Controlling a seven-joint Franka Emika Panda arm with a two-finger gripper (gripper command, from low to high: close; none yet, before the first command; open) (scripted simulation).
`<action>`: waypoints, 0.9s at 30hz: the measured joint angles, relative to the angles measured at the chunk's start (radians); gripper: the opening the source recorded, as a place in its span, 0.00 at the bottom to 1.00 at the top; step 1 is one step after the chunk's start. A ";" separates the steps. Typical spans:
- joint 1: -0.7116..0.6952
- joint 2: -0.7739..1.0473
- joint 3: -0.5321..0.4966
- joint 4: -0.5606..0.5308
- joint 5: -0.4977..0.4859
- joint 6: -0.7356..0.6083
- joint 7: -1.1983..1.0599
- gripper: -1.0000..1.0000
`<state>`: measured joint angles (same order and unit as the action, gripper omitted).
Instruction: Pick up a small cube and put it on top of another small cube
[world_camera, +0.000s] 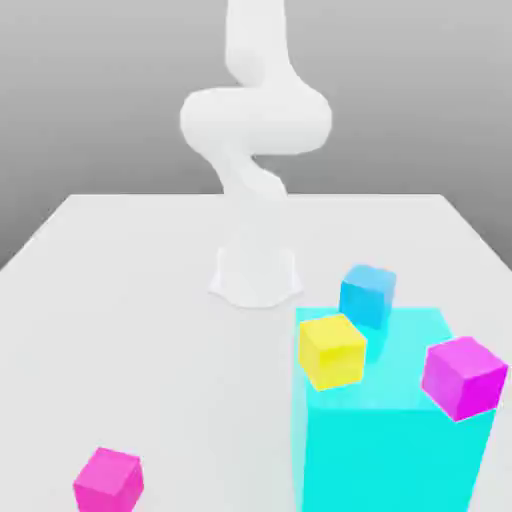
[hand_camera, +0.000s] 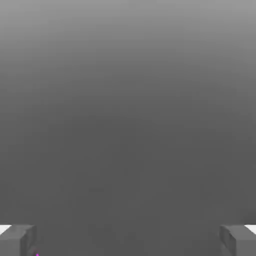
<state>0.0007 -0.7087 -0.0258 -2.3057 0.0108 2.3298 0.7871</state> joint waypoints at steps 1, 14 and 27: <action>0.000 0.039 -0.011 -0.002 0.005 0.013 -0.006 0.50; -0.014 0.514 -0.135 -0.032 0.083 0.168 -0.092 0.50; -0.097 0.981 -0.190 -0.062 0.134 0.324 -0.157 0.50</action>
<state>-0.0964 0.2727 -0.2163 -2.3679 0.1452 2.6538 0.6300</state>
